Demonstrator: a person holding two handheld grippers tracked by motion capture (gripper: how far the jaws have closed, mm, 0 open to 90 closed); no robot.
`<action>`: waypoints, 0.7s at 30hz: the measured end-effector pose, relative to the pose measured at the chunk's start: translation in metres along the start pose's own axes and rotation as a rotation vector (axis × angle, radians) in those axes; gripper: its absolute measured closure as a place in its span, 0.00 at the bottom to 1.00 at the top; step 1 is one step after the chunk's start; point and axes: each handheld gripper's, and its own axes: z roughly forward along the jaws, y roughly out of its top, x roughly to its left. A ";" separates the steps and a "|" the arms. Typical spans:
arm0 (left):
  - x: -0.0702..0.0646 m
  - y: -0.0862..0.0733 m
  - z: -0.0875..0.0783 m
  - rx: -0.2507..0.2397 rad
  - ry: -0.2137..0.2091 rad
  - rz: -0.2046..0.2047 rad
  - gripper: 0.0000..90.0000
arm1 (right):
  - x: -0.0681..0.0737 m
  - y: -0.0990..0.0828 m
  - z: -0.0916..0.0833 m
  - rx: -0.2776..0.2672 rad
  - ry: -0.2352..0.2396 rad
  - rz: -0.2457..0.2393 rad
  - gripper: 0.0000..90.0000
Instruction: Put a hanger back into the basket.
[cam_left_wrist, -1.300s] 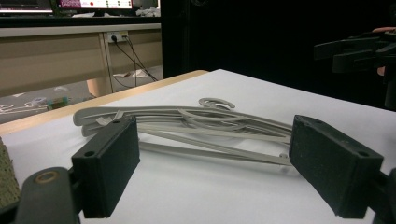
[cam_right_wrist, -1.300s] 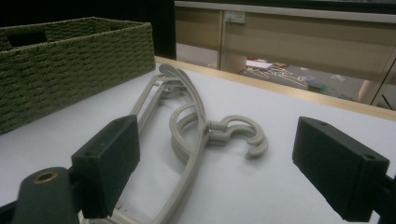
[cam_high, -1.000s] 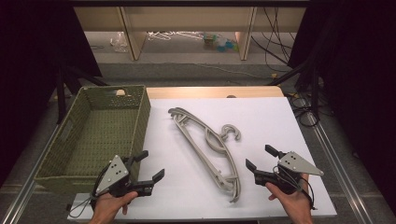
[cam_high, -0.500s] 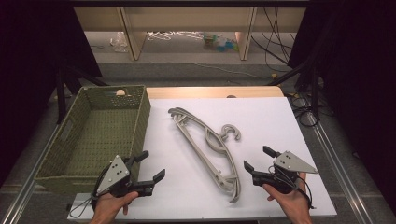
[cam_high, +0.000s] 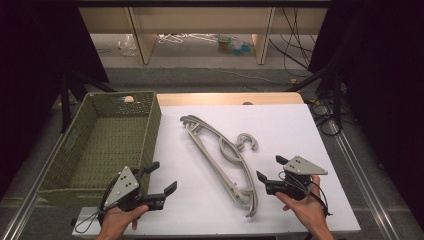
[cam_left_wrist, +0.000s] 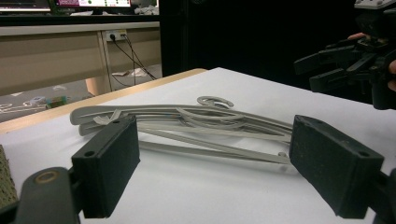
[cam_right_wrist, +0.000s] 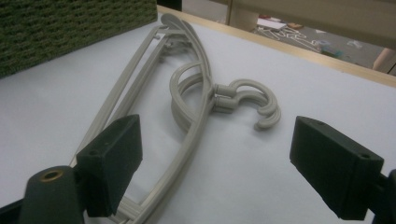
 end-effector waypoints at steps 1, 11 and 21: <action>0.000 0.000 0.000 0.000 0.000 0.000 0.18 | 0.000 0.001 0.001 0.019 -0.007 -0.007 0.20; 0.000 0.000 0.000 0.002 0.002 0.006 0.18 | -0.003 0.007 0.023 0.118 -0.006 -0.029 0.22; 0.000 -0.001 0.001 0.008 0.004 0.008 0.18 | -0.006 0.016 0.053 0.251 0.023 -0.040 0.28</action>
